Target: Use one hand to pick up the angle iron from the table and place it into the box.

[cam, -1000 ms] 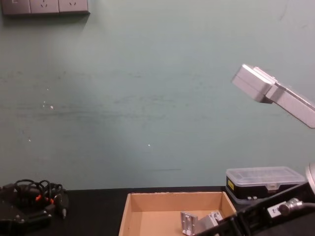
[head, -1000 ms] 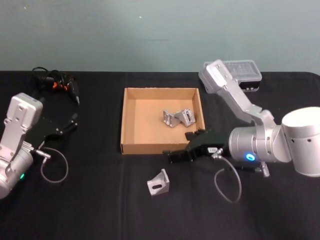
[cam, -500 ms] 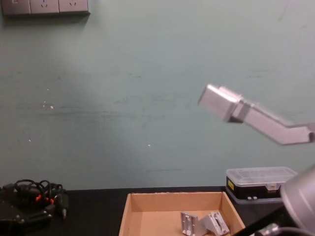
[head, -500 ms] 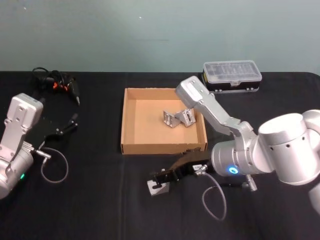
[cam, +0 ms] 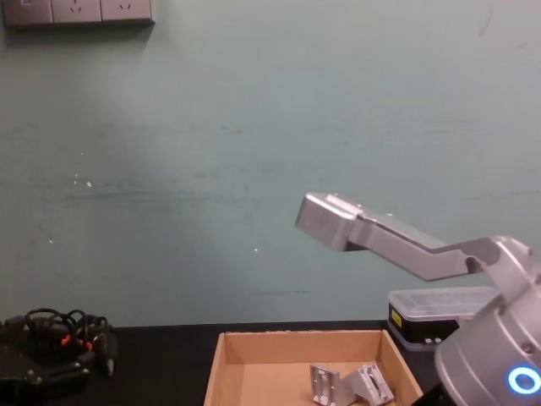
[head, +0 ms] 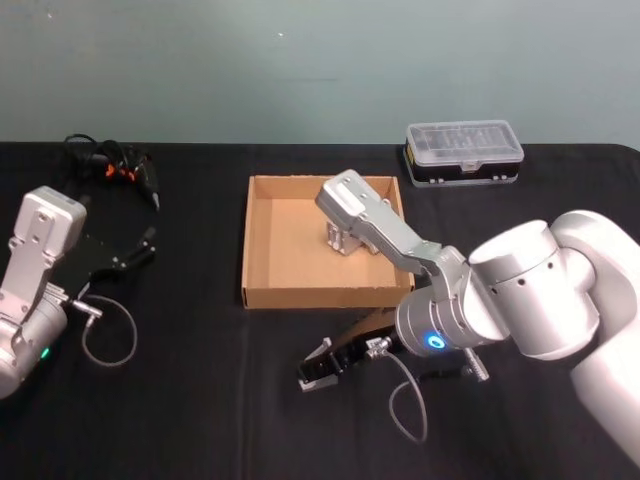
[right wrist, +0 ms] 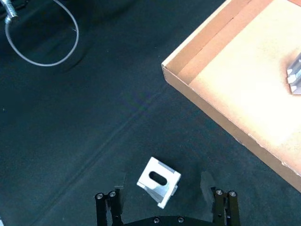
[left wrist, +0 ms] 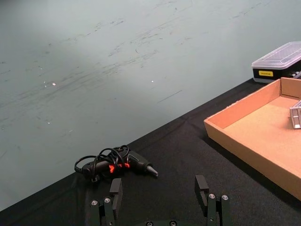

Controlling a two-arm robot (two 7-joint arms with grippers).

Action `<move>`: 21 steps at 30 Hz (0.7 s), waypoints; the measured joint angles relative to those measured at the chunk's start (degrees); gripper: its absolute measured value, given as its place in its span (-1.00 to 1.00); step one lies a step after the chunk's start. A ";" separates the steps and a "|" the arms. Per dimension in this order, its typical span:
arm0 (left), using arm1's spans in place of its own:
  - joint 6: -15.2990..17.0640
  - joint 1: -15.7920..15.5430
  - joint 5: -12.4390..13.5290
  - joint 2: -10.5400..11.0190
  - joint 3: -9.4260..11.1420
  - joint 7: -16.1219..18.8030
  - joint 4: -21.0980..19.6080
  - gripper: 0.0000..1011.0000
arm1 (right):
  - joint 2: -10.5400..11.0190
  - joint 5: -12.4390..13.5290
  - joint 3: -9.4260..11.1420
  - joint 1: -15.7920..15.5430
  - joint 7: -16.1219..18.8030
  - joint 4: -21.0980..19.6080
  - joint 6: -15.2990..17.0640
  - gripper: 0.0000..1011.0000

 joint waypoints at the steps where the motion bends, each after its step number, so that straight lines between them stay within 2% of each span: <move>1: 0.00 0.00 0.00 0.00 0.00 0.00 0.00 1.00 | -0.36 -0.32 -0.12 0.22 -0.03 0.39 0.30 0.98; 11: 0.00 0.00 0.00 0.00 0.00 0.00 0.00 1.00 | -1.89 -1.74 0.03 0.60 -0.15 1.20 1.53 0.98; 21: 0.00 0.00 0.00 0.00 0.00 0.00 0.00 1.00 | -1.94 -1.81 0.12 0.51 -0.15 1.22 1.52 0.98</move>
